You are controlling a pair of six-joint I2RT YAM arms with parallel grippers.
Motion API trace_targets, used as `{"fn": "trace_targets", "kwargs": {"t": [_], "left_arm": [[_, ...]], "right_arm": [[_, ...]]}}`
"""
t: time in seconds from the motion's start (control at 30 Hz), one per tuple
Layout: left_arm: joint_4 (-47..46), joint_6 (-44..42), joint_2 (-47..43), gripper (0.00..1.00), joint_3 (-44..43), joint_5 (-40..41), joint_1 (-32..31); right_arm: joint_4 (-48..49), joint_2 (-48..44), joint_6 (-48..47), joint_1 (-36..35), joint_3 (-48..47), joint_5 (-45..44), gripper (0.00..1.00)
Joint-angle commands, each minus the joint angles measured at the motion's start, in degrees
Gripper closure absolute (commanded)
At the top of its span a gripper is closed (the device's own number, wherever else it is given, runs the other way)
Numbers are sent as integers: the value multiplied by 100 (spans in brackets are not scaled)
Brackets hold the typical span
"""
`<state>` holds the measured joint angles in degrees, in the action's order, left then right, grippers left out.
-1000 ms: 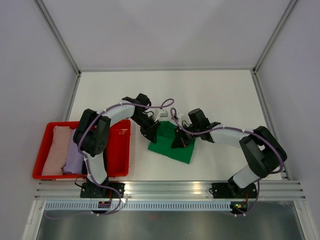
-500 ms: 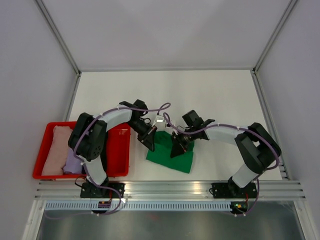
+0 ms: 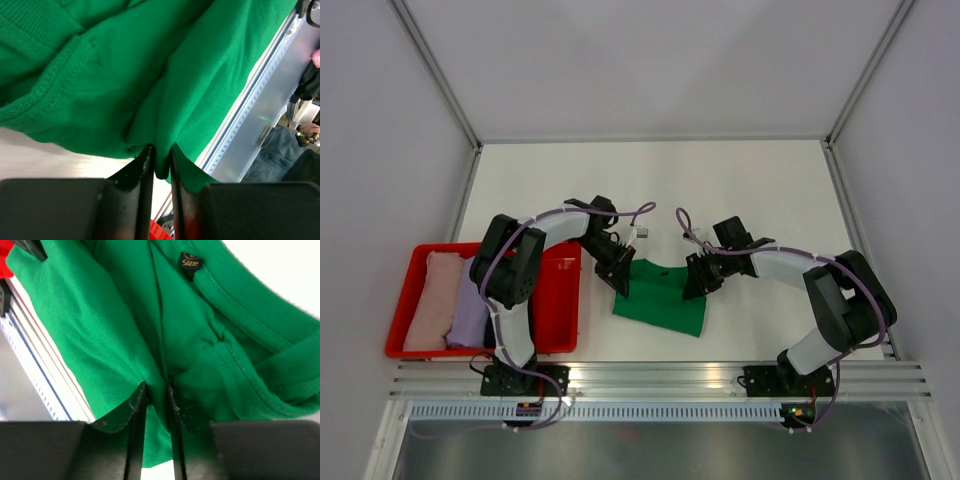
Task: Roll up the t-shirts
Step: Roll the tshirt
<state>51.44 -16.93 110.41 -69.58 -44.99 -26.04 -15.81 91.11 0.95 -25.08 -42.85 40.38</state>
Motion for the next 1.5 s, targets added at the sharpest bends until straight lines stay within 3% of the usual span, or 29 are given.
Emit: {"fn": "trace_targets", "kwargs": {"t": [0.0, 0.17, 0.4, 0.57, 0.6, 0.8, 1.03, 1.17, 1.47], "left_arm": [[-99, 199, -19, 74, -205, 333, 38], [-99, 155, -256, 71, -100, 799, 38], [-29, -196, -730, 47, -318, 1360, 38], [-20, -1259, -1232, 39, -1100, 1458, -58], [-20, -1678, -1380, 32, -1171, 1354, -102], [-529, -3199, -2233, 14, -163, 1054, -577], [-1751, -3853, -3043, 10, 1313, 1950, -1692], [-1971, -3757, -2745, 0, 1552, 2414, -1878], [-2288, -3853, -2507, 4, 1878, 2812, -2027]], "right_arm": [[578, -260, 475, -6, 180, -355, 73], [764, -138, 661, -6, 66, -461, 80], [703, 170, 625, -23, -180, -443, 91], [720, 258, 722, -32, -355, -531, 96], [737, 258, 766, -32, -364, -575, 96], [895, 337, 1196, -32, -347, -471, 98], [1212, 548, 1504, -32, -259, -294, 98], [1291, 539, 1522, -23, -250, -276, 98], [984, 513, 1197, -23, -329, -294, 98]]}}
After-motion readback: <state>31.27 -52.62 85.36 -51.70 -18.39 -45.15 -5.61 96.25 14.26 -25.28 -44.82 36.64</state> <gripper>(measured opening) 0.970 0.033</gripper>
